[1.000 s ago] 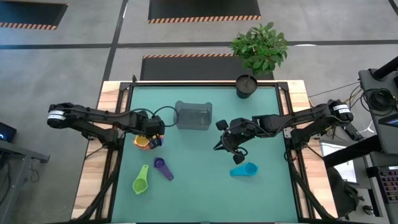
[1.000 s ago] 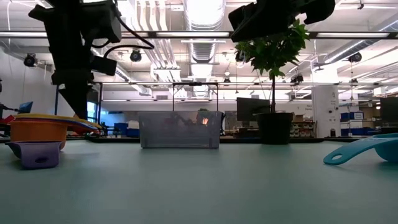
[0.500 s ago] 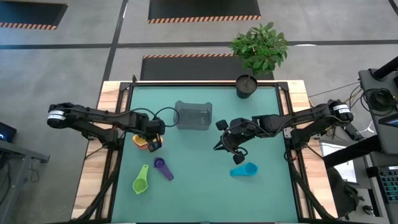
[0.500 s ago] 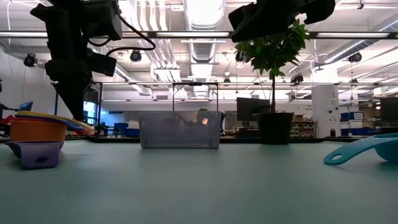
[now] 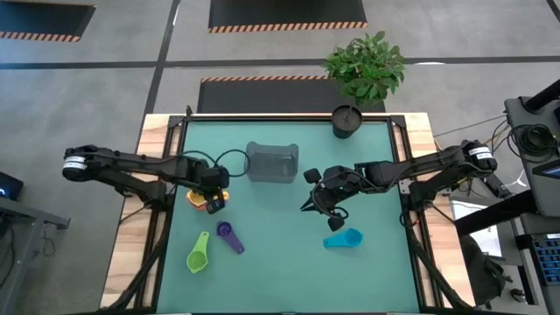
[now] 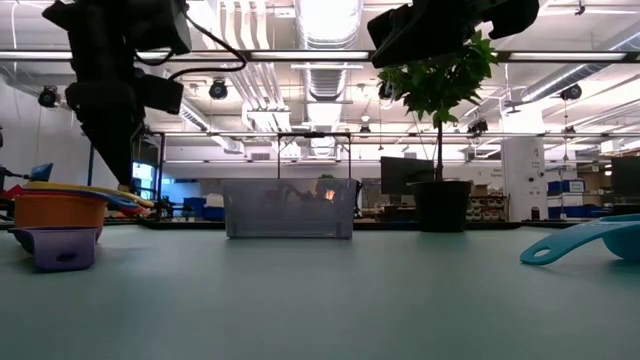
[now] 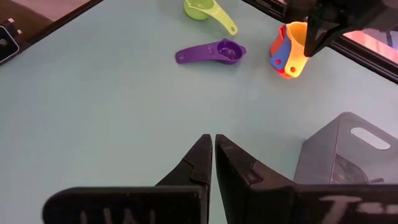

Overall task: Nest measuring cups in basket
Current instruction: Stack the yellow measuring cup into the blue measuring cup

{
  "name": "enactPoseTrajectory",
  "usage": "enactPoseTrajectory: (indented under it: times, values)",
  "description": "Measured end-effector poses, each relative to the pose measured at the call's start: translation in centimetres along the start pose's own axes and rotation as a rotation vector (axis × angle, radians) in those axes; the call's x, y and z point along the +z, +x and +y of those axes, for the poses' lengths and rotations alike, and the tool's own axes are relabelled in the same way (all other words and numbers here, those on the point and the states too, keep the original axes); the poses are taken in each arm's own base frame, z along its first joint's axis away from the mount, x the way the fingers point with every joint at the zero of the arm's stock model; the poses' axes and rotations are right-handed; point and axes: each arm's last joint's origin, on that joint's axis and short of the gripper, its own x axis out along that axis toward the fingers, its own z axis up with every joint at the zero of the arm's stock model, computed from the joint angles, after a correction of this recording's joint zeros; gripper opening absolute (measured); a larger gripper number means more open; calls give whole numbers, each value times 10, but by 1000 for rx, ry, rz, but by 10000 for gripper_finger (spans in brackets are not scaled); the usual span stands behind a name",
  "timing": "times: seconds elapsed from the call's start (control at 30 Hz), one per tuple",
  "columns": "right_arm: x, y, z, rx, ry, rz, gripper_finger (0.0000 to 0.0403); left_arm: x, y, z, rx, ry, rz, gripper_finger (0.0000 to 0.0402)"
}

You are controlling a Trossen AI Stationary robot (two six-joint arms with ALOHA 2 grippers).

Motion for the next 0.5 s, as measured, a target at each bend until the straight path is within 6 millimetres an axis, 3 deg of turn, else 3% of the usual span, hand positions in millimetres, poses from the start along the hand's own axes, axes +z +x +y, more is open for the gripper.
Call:
enactPoseTrajectory:
  times: [0.23, 0.5]
  values:
    - [0, 0, 0, 0, -1, 0, 9, 4, -8, 3, 74, 42, -144, 0]
    - [0, 0, 0, 0, -1, 0, 9, 0, 11, 1, 109, 52, -73, 0]
